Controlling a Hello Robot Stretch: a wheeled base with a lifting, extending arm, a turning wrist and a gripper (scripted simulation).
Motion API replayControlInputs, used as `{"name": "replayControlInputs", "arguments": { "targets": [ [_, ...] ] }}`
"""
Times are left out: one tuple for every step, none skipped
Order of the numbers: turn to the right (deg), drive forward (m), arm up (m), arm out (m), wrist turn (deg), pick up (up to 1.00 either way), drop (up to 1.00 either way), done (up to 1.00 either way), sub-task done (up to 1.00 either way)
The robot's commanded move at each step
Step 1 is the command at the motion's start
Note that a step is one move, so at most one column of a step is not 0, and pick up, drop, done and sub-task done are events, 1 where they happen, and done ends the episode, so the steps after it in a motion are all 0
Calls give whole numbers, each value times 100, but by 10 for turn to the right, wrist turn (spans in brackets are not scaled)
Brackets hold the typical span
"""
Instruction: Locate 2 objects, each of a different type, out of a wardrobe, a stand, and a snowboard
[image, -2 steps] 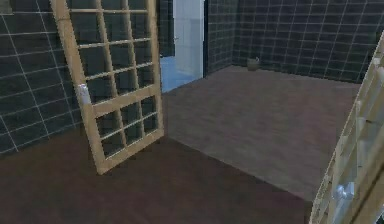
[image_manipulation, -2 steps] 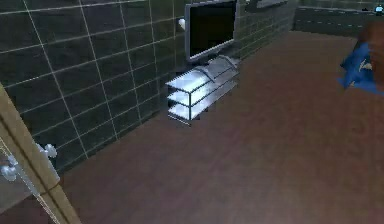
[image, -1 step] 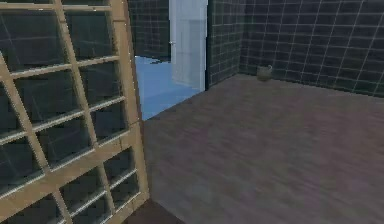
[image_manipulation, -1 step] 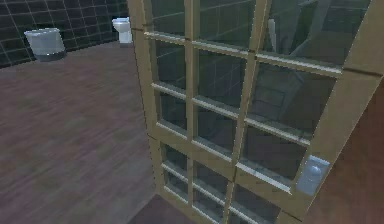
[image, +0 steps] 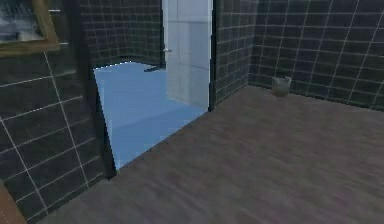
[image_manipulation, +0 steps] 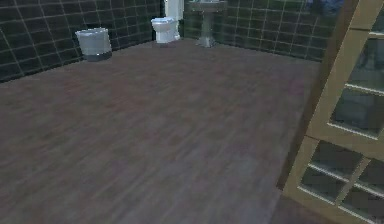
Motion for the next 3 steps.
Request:
{"name": "replayControlInputs", "arguments": {
  "targets": [
    [30,0,0,0,0,0,0,0,0],
    [0,50,0,0,0,0,0,0,0],
    [390,0,0,0,0,0,0,0,0]
  ]
}}
